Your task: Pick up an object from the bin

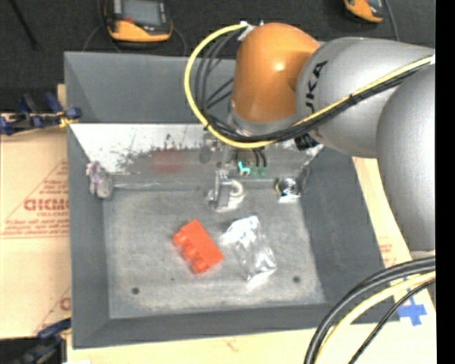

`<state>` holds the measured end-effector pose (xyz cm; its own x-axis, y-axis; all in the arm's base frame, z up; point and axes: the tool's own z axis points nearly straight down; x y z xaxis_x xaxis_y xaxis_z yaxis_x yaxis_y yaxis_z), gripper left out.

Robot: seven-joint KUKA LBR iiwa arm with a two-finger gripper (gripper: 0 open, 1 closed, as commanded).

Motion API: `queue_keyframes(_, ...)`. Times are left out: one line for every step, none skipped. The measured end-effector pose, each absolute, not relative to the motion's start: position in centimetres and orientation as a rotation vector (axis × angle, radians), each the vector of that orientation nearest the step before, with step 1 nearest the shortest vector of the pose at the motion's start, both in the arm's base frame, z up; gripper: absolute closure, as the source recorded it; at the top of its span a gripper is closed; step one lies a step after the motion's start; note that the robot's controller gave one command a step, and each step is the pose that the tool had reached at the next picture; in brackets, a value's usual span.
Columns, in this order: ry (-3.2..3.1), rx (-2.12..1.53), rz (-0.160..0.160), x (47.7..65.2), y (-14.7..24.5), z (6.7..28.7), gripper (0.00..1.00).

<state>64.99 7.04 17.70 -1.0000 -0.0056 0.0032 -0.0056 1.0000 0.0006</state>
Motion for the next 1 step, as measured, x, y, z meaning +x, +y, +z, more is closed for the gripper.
queue_keyframes(-3.134,-0.084,-0.002,55.95,9.67,6.72,0.00)
